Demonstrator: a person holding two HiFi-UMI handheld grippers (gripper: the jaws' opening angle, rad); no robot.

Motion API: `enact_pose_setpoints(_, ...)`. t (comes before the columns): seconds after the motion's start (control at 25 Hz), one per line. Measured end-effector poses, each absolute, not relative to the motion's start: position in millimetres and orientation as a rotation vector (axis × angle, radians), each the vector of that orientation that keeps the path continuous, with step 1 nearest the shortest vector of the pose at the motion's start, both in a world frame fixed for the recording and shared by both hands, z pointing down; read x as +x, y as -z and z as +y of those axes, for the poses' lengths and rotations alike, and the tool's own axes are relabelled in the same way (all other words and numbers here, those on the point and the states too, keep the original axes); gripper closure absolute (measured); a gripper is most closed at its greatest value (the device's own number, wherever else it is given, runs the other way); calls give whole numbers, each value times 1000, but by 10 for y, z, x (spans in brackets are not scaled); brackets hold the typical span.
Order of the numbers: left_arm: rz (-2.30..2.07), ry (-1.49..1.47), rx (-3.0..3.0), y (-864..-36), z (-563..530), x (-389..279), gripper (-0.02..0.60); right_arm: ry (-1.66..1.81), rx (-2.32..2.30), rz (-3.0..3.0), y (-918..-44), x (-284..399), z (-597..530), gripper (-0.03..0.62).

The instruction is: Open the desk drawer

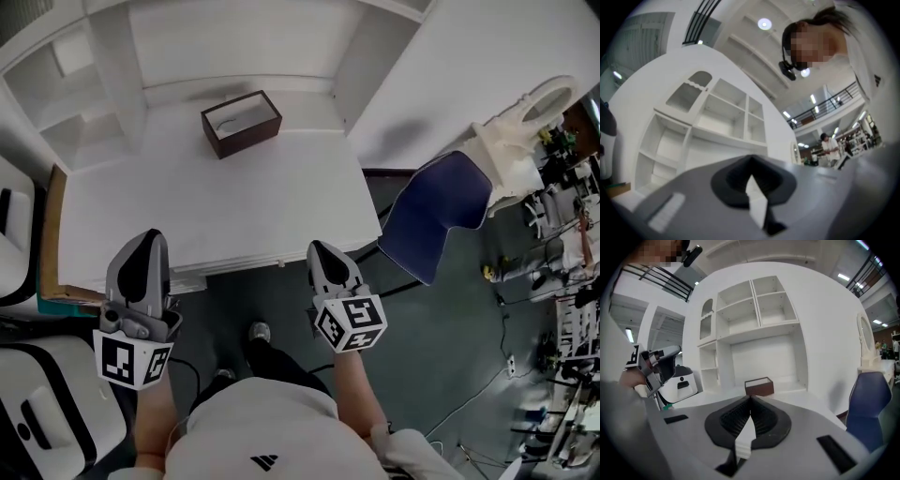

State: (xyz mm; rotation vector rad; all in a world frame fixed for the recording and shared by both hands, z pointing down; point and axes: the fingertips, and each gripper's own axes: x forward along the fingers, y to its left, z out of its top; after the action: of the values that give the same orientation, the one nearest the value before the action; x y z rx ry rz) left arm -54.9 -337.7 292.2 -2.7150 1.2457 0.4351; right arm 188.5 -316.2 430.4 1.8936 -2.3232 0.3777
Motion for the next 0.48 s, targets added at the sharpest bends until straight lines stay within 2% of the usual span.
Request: enact_pose_setpoints(0.48, 1373, -357, -2709, -3136, -3566, -583, 577, -857, 1628, -2196, -5651, 1846, -3209, 592)
